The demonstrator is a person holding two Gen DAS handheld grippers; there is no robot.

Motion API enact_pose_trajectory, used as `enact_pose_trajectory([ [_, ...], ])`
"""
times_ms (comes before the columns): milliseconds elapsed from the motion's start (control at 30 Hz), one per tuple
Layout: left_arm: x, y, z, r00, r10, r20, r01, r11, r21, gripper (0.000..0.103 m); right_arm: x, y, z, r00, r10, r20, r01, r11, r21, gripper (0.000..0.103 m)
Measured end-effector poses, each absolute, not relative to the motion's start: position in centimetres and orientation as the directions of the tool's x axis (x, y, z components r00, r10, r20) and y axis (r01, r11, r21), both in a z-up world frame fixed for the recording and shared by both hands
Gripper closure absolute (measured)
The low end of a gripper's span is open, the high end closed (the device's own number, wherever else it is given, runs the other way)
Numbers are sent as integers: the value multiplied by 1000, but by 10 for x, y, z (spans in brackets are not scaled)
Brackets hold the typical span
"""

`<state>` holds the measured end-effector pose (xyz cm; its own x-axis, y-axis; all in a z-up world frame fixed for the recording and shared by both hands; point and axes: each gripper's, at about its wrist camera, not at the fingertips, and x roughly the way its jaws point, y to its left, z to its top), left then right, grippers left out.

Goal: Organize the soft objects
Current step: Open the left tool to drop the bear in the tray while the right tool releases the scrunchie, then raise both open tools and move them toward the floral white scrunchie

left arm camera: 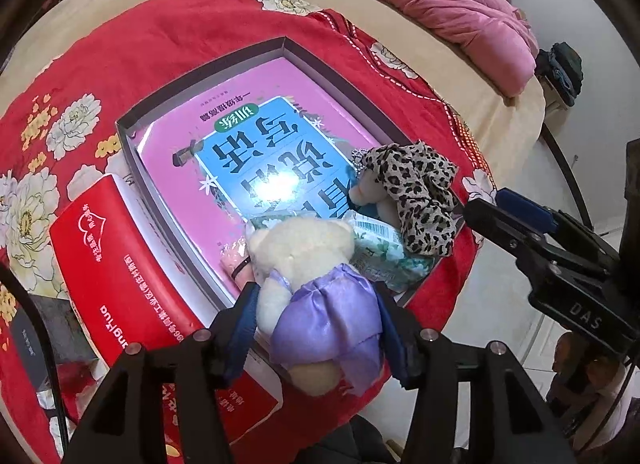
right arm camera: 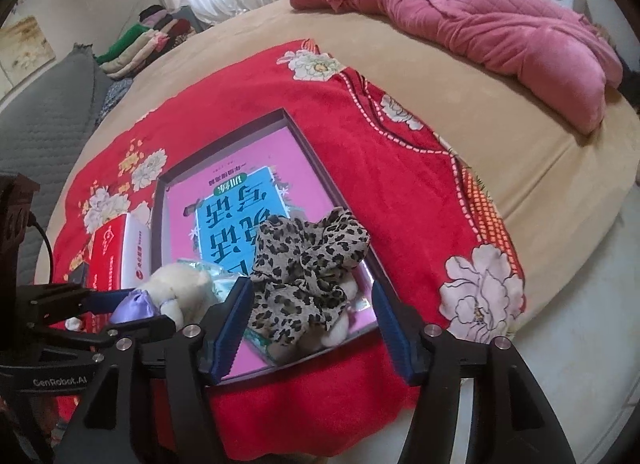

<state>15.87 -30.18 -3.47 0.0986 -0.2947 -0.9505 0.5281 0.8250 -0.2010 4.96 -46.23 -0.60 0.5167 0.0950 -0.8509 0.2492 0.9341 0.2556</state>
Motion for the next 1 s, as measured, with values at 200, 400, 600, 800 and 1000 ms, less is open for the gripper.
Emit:
enact_pose_trajectory([
  [200,159,-299,-32,114,-296,-948,529,826,-195,42,49,-461,5,535,88,-841,247,935,255,35],
  [400,168,-295,-49,115,-252,-961,508,846,-161,42,47,-463,14,556,95,-826,249,929,275,35],
  [600,168,-286,-37,141,-276,-951,500,849,-173,42,47,-461,22,566,90,-819,241,933,269,35],
  [800,161,-276,-16,175,-307,-935,504,844,-183,39,46,-447,36,581,64,-811,218,948,231,35],
  [1000,153,-256,5,211,-343,-915,487,849,-205,34,43,-430,57,614,31,-789,199,961,192,28],
])
